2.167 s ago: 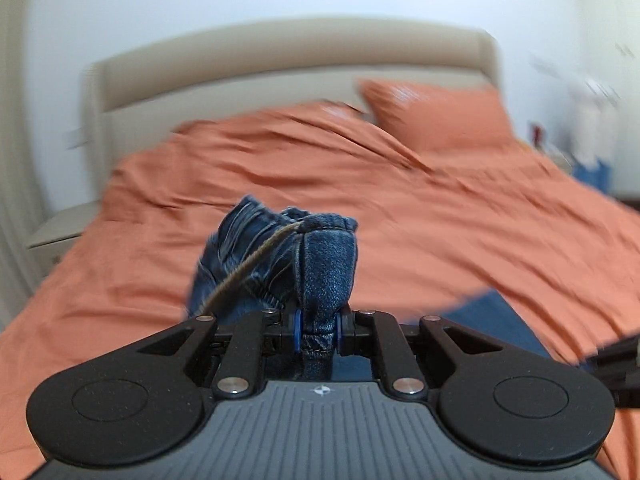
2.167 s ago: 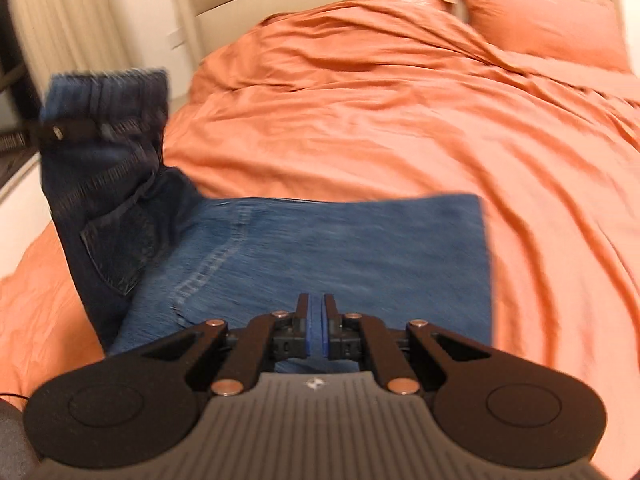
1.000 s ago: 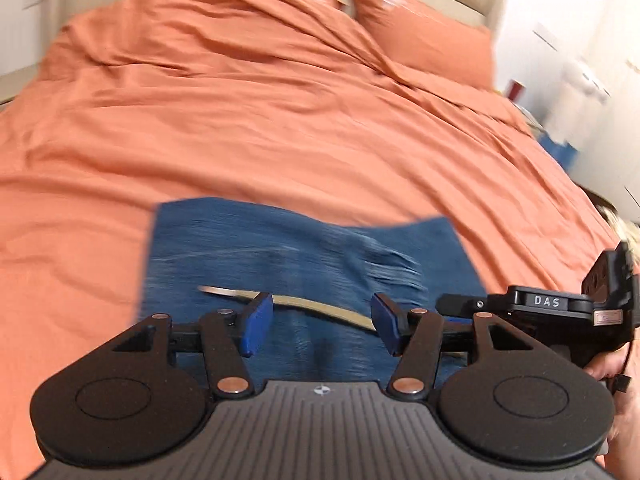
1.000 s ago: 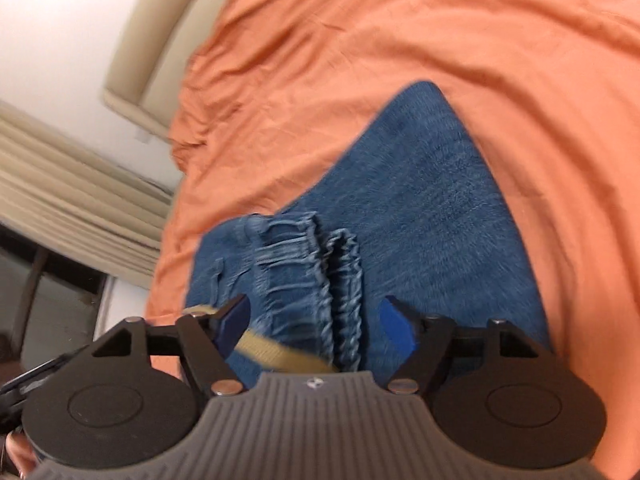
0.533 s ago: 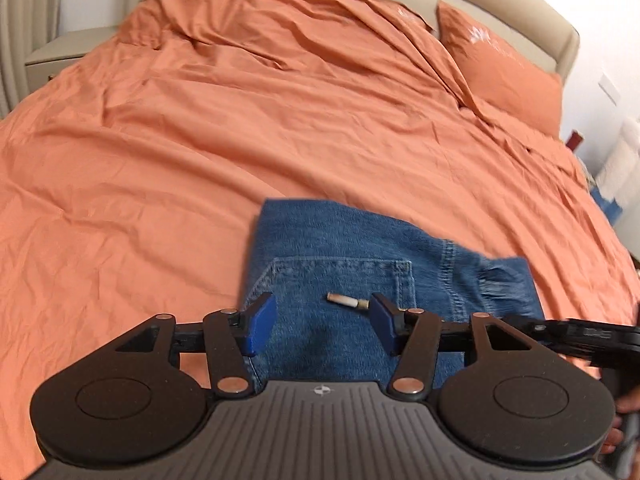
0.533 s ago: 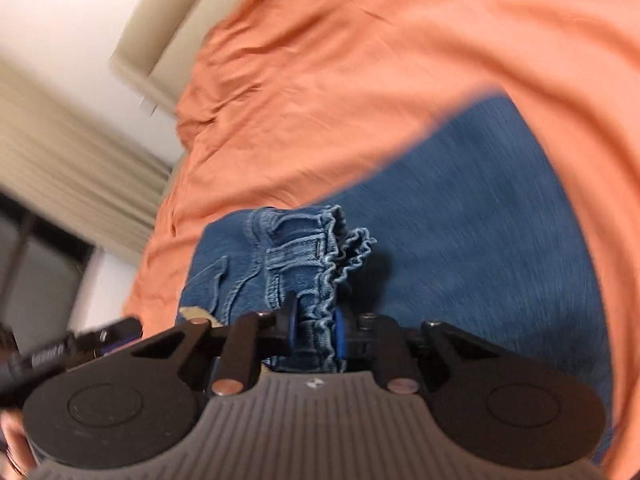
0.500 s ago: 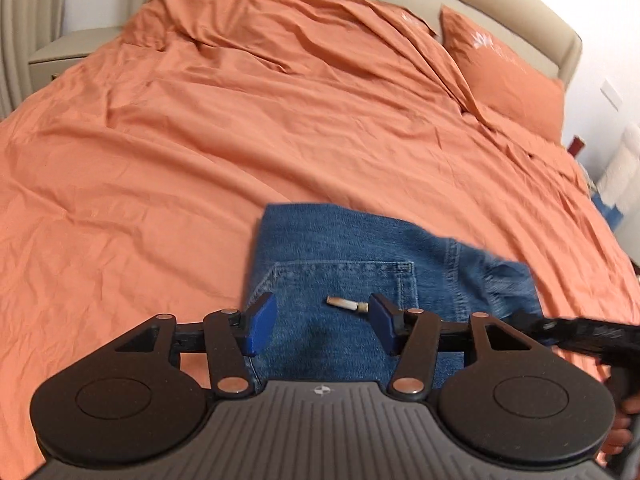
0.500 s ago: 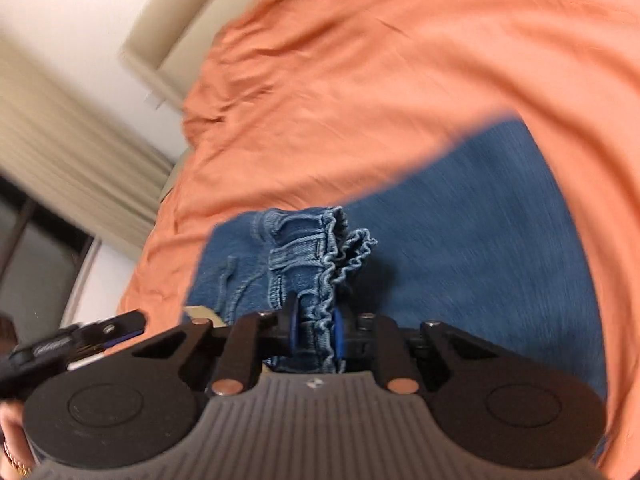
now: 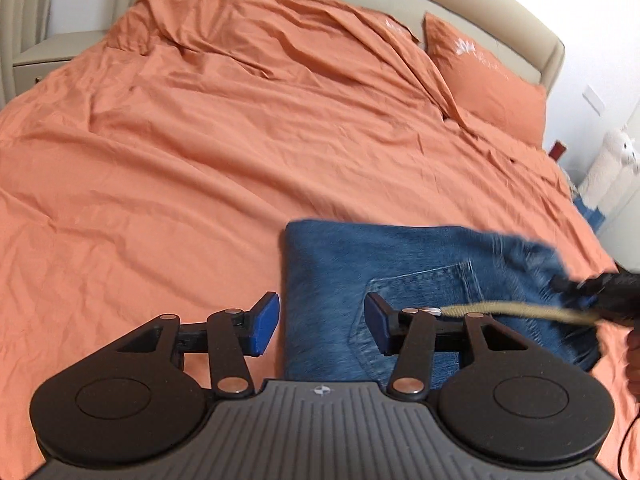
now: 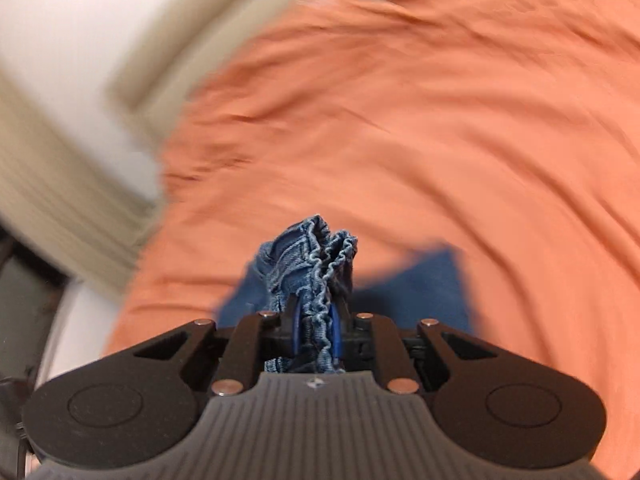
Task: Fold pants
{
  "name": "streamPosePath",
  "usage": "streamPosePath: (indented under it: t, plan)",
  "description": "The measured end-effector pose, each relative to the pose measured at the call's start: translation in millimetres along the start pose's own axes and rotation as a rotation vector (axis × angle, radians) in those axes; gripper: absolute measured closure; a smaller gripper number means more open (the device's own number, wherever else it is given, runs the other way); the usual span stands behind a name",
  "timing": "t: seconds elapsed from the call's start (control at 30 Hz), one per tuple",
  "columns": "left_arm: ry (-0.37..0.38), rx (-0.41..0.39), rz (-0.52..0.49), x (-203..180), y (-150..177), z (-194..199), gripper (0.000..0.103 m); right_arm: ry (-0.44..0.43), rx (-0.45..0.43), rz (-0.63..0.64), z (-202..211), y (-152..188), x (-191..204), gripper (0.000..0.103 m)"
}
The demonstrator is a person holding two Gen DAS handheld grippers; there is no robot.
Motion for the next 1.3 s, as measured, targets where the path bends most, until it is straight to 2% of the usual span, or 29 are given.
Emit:
streamPosePath:
  t: [0.1, 0.2, 0.3, 0.43, 0.53, 0.57, 0.6, 0.7, 0.83, 0.93, 1.03, 1.13, 1.17, 1.23, 1.27, 1.3]
  plan:
    - [0.003, 0.031, -0.023, -4.9, 9.3, -13.5, 0.047, 0.065, 0.024, -0.091, -17.3, 22.5, -51.9, 0.093]
    - [0.014, 0.056, -0.024, -7.8, 16.2, -21.7, 0.048, 0.031, -0.005, -0.142, -20.7, 27.8, -64.2, 0.093]
    - [0.015, 0.079, -0.033, -10.1, 20.3, -28.5, 0.048, 0.029, -0.019, -0.107, -18.1, 30.6, -62.0, 0.094]
    - [-0.022, 0.129, -0.049, -8.7, 28.6, -40.6, 0.048, 0.117, 0.015, -0.044, -37.4, 45.6, -74.4, 0.093]
    - [-0.049, 0.136, -0.06, -7.5, 29.1, -35.8, 0.048, 0.116, 0.019, -0.039, -30.3, 41.9, -69.5, 0.086]
    - [-0.053, 0.129, -0.067, -7.9, 29.2, -30.7, 0.048, 0.126, 0.011, -0.015, -22.3, 40.3, -64.6, 0.08]
    - [-0.052, 0.125, -0.08, -9.1, 30.0, -24.1, 0.048, 0.145, -0.001, 0.022, -12.7, 39.9, -58.7, 0.079]
    - [-0.027, 0.118, -0.161, -20.1, 34.5, -3.1, 0.048, 0.167, -0.043, 0.107, 24.4, 48.3, -42.6, 0.081]
    - [0.005, 0.141, -0.317, -39.4, 51.0, 20.4, 0.048, 0.088, -0.104, 0.108, 62.9, 81.3, -28.7, 0.085]
    - [0.002, 0.174, -0.436, -50.7, 70.8, 35.5, 0.047, 0.075, -0.145, 0.167, 65.8, 102.9, -21.0, 0.085]
    - [-0.007, 0.208, -0.495, -54.8, 91.9, 45.0, 0.044, 0.088, -0.155, 0.248, 53.9, 112.7, -19.2, 0.085]
    - [-0.035, 0.255, -0.543, -57.0, 116.2, 43.5, 0.039, 0.111, -0.123, 0.229, 36.4, 116.3, -31.7, 0.087]
    - [-0.052, 0.273, -0.566, -57.8, 123.4, 38.6, 0.039, 0.115, -0.118, 0.224, 31.8, 116.8, -35.1, 0.091]
    - [-0.149, 0.319, -0.611, -54.3, 135.7, 20.1, 0.041, 0.119, -0.114, 0.219, 27.9, 118.2, -38.3, 0.092]
    - [-0.198, 0.339, -0.63, -51.6, 140.0, 10.8, 0.046, 0.115, -0.118, 0.218, 28.5, 118.7, -38.8, 0.092]
    - [-0.238, 0.333, -0.636, -47.9, 141.5, 5.3, 0.062, 0.11, -0.123, 0.222, 29.2, 119.7, -39.3, 0.092]
Point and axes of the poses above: each gripper's, at about its wrist camera, not at the fingertips, and z roughly against the way its jaws point, x to its left, y to its underside, the point moved 6 cm from there along -z, roughly the way its jaws point, and after that the axes turned 2 degrees about z, right-handed, at the moved point
